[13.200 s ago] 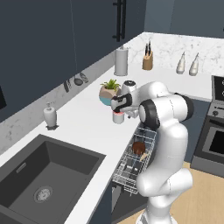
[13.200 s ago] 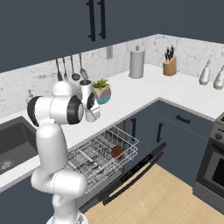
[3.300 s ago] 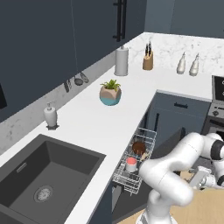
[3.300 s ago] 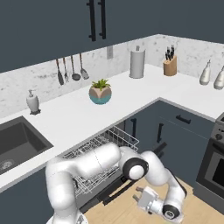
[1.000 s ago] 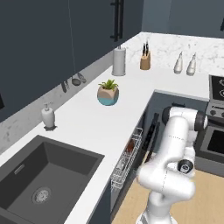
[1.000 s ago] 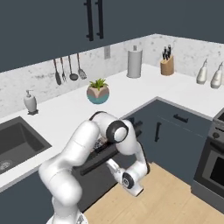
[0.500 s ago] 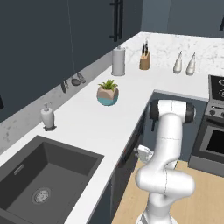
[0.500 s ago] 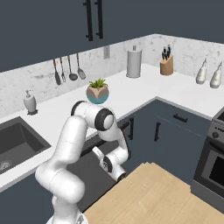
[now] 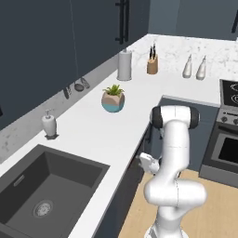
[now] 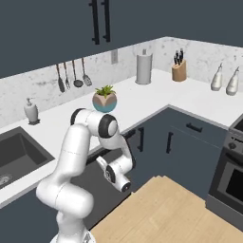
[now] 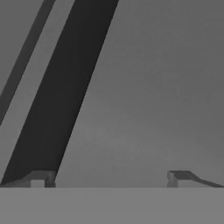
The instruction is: Pick up the cup and bowl from the counter, place them in the dishwasher, and close the dishwasher door.
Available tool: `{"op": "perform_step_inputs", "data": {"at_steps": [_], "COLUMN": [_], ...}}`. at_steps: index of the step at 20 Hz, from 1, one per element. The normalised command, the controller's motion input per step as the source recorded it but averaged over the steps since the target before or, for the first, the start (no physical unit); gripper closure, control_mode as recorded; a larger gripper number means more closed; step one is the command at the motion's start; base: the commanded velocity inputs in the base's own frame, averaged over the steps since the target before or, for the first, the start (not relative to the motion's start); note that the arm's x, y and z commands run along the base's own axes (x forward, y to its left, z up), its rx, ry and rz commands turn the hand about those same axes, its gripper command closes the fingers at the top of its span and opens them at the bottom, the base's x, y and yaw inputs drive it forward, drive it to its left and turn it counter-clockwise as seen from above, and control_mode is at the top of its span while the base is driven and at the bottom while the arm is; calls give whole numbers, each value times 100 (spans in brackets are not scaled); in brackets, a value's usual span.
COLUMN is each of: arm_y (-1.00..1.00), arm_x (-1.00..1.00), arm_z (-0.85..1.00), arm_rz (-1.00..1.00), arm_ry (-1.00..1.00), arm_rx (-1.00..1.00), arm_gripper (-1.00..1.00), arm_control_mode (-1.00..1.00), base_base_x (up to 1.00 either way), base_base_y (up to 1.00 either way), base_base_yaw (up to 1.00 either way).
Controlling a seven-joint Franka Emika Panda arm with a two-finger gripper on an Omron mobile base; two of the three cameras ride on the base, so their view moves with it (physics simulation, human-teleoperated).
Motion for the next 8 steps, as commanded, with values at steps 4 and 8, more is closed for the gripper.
{"op": "perform_step_inputs", "data": {"at_steps": [4, 8], "arm_y": [76, 68], "arm_x": [52, 50], "arm_z": [-1, 0], "arm_rz": [0, 0], "arm_ry": [10, 8], "arm_rx": [0, 0], "arm_gripper": [-100, -100], "arm_control_mode": [-100, -100], "base_base_x": [0, 0], "base_base_y": [0, 0], "base_base_yaw": [0, 0]}}
